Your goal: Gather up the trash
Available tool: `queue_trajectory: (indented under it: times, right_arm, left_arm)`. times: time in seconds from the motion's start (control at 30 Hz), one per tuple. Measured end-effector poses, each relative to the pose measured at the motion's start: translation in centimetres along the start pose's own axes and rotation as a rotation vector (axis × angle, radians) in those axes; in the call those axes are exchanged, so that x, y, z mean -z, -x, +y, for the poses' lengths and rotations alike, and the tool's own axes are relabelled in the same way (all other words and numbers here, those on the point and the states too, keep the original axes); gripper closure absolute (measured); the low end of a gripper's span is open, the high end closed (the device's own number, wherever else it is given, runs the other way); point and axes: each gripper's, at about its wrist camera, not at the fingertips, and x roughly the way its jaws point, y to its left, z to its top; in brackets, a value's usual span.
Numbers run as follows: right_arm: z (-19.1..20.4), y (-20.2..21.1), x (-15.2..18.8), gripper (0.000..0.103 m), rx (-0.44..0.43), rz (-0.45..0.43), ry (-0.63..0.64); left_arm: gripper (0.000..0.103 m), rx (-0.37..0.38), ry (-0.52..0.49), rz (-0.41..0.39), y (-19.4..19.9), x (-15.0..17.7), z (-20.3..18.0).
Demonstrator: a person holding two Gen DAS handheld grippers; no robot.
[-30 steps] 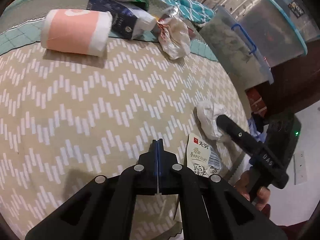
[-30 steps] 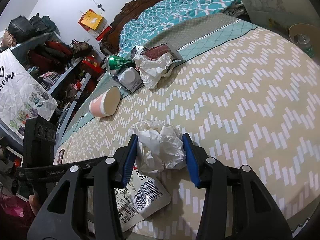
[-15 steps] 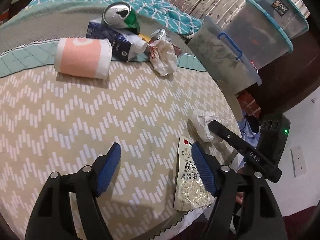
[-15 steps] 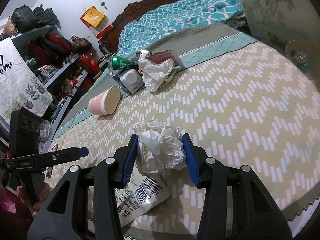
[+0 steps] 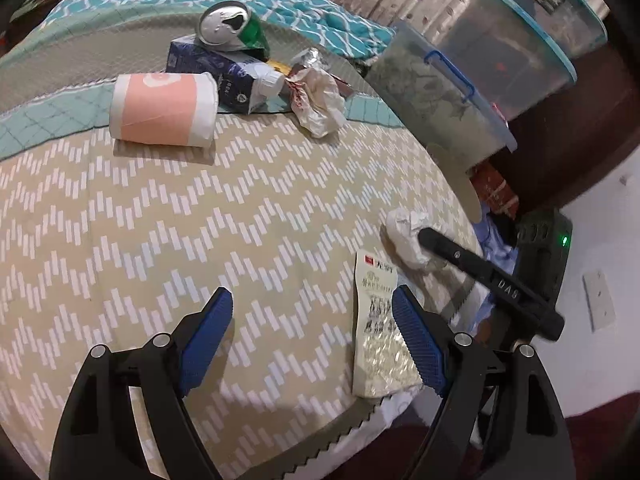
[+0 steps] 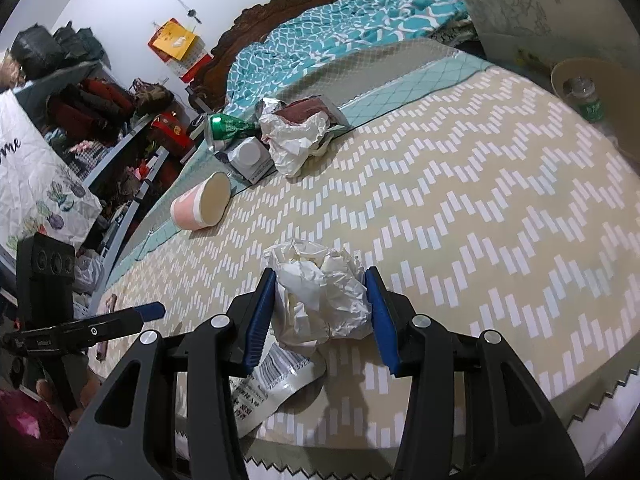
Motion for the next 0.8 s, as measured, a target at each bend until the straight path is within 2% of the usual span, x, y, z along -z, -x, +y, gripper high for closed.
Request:
queue_trajectory:
  times: [0.1, 0.23, 0.33, 0.4, 0.5, 0.63, 0.8]
  right_arm:
    - [0.5, 0.9, 0.7, 0.056, 0.046, -0.013, 0.058]
    - [0.8, 2.9, 1.6, 0.056, -0.02, -0.047, 0.084]
    - [2.1, 4.3, 2.3, 0.056, -0.013, -0.082, 0.17]
    - [2.9, 3.8, 3.1, 0.056, -0.008, -0.05, 0.226]
    - [3.4, 1.5, 4.4, 0.056, 0.109, 0.009, 0.296]
    - [2.4, 1.0, 4.1, 0.056, 0.132, -0.031, 0.238]
    - [2.4, 0.3, 3.9, 0.055, 0.156, -0.055, 0.25]
  left_arm:
    - [0.025, 0.02, -0.01, 0.038, -0.1, 0.7, 0.0]
    - [0.025, 0.028, 0.004, 0.068, -0.4, 1.7, 0.0]
    - [0.025, 0.066, 0.022, 0.071, -0.4, 1.9, 0.0]
    - [0.025, 0.098, 0.024, 0.08, -0.7, 1.9, -0.4]
    - [0.025, 0.121, 0.017, 0.098, -1.4, 1.8, -1.0]
    - [0.025, 0.131, 0.013, 0.119, -2.1, 1.8, -1.6]
    - [0.025, 0.195, 0.073, 0.138, -2.8, 1.7, -0.7]
